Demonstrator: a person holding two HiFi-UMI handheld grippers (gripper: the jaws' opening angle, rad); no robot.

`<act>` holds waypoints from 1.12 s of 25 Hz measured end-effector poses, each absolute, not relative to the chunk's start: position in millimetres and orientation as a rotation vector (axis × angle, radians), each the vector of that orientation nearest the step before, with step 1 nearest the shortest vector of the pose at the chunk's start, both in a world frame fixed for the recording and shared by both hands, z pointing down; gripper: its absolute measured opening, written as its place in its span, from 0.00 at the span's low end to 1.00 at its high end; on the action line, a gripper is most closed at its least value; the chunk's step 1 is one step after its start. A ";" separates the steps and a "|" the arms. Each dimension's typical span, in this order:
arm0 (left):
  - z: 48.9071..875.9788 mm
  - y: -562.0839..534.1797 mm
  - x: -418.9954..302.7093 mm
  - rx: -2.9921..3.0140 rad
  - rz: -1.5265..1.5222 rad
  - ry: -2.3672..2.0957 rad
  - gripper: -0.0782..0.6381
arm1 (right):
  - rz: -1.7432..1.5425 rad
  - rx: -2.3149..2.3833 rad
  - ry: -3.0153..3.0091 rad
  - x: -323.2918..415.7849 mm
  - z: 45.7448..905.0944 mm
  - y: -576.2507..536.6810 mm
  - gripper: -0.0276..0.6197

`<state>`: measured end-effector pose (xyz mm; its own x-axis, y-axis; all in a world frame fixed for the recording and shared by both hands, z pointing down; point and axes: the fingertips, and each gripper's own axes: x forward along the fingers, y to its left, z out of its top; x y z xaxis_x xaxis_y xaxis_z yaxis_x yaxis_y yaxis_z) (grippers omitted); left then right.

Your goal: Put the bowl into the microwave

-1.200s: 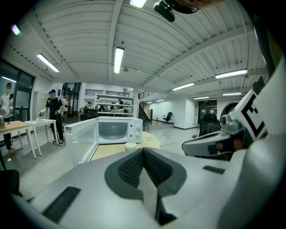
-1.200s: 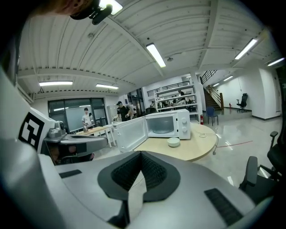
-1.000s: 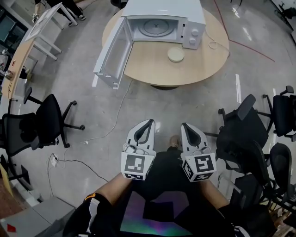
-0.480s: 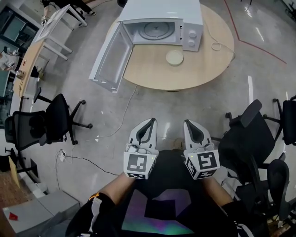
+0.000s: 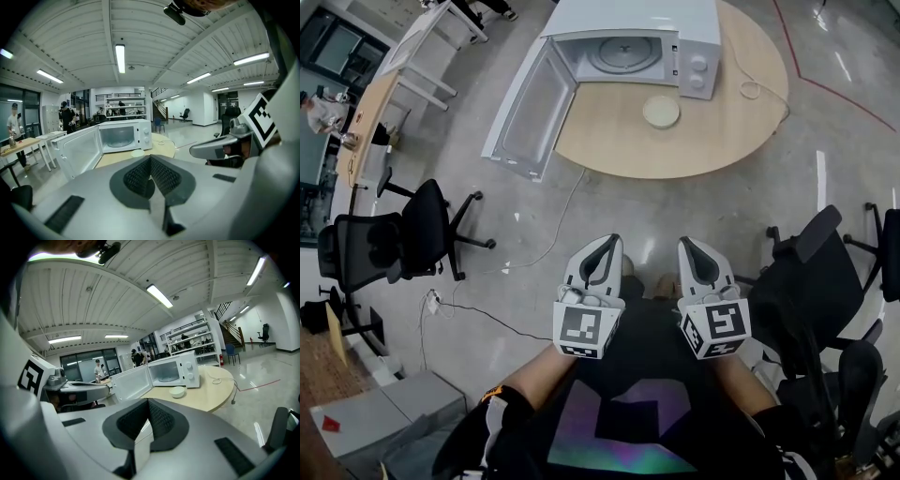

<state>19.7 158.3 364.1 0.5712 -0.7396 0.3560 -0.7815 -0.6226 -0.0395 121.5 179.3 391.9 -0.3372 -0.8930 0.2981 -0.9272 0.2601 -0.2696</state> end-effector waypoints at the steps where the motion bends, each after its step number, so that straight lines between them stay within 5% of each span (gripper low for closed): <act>1: 365.3 155.6 19.6 2.672 0.517 -1.298 0.17 | 0.616 1.754 -2.421 121.2 393.2 177.4 0.07; 28: 370.3 1.5 49.6 2.736 0.397 -1.008 0.17 | 0.604 1.881 -2.154 135.4 393.8 50.5 0.07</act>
<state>49.6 1.5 370.3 0.7315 -0.6042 0.3159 -0.6575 -0.7478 0.0923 135.4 50.5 393.8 -0.1575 -0.8924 0.4228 -0.9822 0.0971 -0.1611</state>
